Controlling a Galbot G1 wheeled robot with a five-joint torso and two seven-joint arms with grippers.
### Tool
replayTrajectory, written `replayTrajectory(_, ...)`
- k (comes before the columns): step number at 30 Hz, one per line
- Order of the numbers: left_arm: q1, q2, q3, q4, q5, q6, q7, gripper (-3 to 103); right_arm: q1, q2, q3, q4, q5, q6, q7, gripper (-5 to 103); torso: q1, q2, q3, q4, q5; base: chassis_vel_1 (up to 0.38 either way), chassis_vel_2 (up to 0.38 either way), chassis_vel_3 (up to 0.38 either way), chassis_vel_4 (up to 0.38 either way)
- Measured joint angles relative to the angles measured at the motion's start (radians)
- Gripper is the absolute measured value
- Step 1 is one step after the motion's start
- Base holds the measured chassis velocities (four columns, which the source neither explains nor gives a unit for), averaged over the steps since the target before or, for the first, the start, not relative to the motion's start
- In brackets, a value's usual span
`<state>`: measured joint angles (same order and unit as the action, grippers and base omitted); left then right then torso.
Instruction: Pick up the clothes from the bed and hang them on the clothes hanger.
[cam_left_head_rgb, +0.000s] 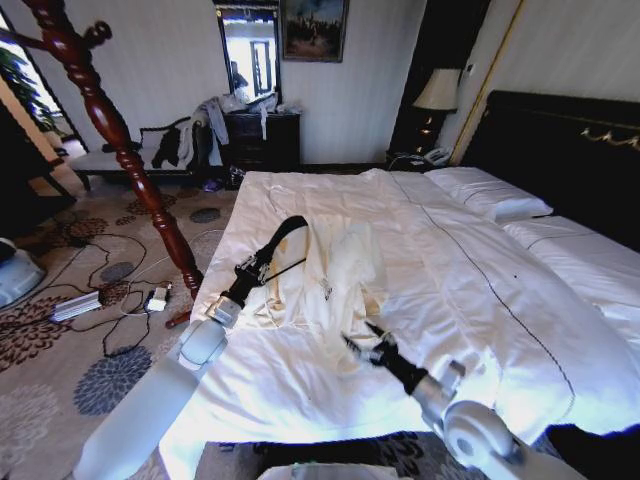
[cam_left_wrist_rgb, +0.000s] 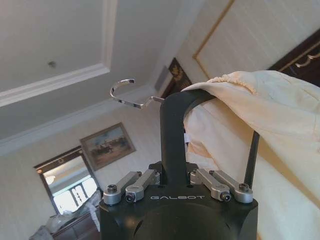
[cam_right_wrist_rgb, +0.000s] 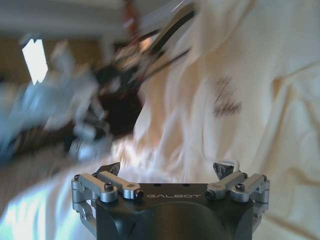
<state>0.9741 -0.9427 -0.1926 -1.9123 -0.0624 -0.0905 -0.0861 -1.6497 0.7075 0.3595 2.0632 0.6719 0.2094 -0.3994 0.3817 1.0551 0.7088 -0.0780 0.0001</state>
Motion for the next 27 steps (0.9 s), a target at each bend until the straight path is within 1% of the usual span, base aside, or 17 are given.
replayTrajectory(1,0.0,0.0,0.0,0.0,0.0,0.0,0.0,19,0.0,0.0,0.0,0.0,0.0,0.0,0.0,100,0.0,0.0,0.0,0.0,0.0,0.0,0.0,0.0,0.0)
replayTrajectory(2,0.002,0.0,-0.009,-0.007,-0.008,0.003,-0.004,19,0.0,0.007,0.004,-0.033,-0.071,0.021,-0.03,100,0.0,0.0,0.0,0.0,0.0,0.0,0.0,0.0,0.0)
replayTrajectory(3,0.002,0.0,-0.013,-0.011,-0.013,0.005,-0.006,19,0.0,0.01,0.006,-0.049,-0.102,0.031,-0.042,100,0.0,0.0,0.0,0.0001,0.0,0.0,0.0,0.0,0.0)
replayTrajectory(4,0.004,0.0,-0.024,-0.02,-0.025,0.01,-0.01,19,0.001,0.015,0.011,-0.083,-0.163,0.051,-0.072,100,0.0,0.0,0.0,0.0001,0.0,0.0,0.0,0.0,0.0)
replayTrajectory(5,0.004,0.0,-0.041,-0.032,-0.039,0.015,-0.014,19,0.005,0.02,0.021,-0.125,-0.237,0.077,-0.123,100,0.0,0.0,0.0,0.0001,-0.0001,0.0,0.0,0.0,0.0)
replayTrajectory(6,0.004,0.0,-0.041,-0.032,-0.039,0.015,-0.014,19,0.005,0.02,0.021,-0.125,-0.237,0.077,-0.123,100,0.0,0.0,0.0,0.0001,-0.0001,0.0,0.0,0.0,0.0)
replayTrajectory(8,0.003,0.007,-0.063,-0.044,-0.057,0.022,-0.017,19,0.014,0.025,0.037,-0.176,-0.334,0.11,-0.182,100,0.0,0.0,0.0,0.0,-0.0001,0.0,0.0,0.0,0.0)
replayTrajectory(9,0.002,0.011,-0.069,-0.047,-0.064,0.024,-0.018,19,0.019,0.026,0.044,-0.191,-0.358,0.122,-0.21,100,0.0,0.0,0.0,0.0,0.0,0.0,0.0,0.0,0.0)
replayTrajectory(11,-0.002,0.034,-0.093,-0.058,-0.095,0.031,-0.021,19,0.047,0.03,0.076,-0.235,-0.429,0.168,-0.341,100,0.0,0.0,0.0,0.0,-0.0003,0.0,0.0,0.0,0.0)
replayTrajectory(12,-0.005,0.043,-0.101,-0.061,-0.107,0.034,-0.023,19,0.067,0.034,0.095,-0.254,-0.456,0.189,-0.426,100,0.0,0.0,0.0,0.0,-0.0002,0.0,0.0,0.0,0.0)
replayTrajectory(13,-0.005,0.043,-0.101,-0.061,-0.107,0.034,-0.023,19,0.067,0.034,0.095,-0.254,-0.456,0.189,-0.426,100,0.0,0.0,0.0,0.0,-0.0002,0.0,0.0,0.0,0.0)
replayTrajectory(14,-0.006,0.053,-0.107,-0.064,-0.117,0.036,-0.024,19,0.083,0.037,0.109,-0.268,-0.471,0.201,-0.492,100,0.0,0.0,0.0,0.0,-0.0002,0.0,0.0,0.0,0.0)
replayTrajectory(16,-0.008,0.081,-0.122,-0.073,-0.14,0.04,-0.026,19,0.137,0.045,0.151,-0.31,-0.488,0.235,-0.698,100,0.0,0.0,0.0,0.0003,-0.0002,0.0,0.0,0.0,0.0)
replayTrajectory(17,-0.007,0.093,-0.127,-0.076,-0.147,0.041,-0.026,19,0.151,0.046,0.162,-0.325,-0.467,0.24,-0.76,100,0.0,0.0,0.0,0.0003,-0.0003,0.0,0.0,0.0,0.0)
replayTrajectory(18,-0.007,0.093,-0.127,-0.076,-0.147,0.041,-0.026,19,0.151,0.046,0.162,-0.325,-0.467,0.24,-0.76,100,0.0,0.0,0.0,0.0003,-0.0003,0.0,0.0,0.0,0.0)
replayTrajectory(22,-0.007,0.119,-0.145,-0.079,-0.161,0.041,-0.028,19,0.183,0.039,0.206,-0.376,-0.374,0.258,-0.898,100,0.0,0.0,0.0,0.0,-0.0004,0.0,0.0,0.0,0.0)
replayTrajectory(27,-0.013,0.117,-0.154,-0.072,-0.166,0.041,-0.03,19,0.187,0.034,0.236,-0.401,-0.351,0.265,-0.915,100,0.0,0.0,0.0,0.0,-0.0001,0.0,0.0,0.0,0.0)
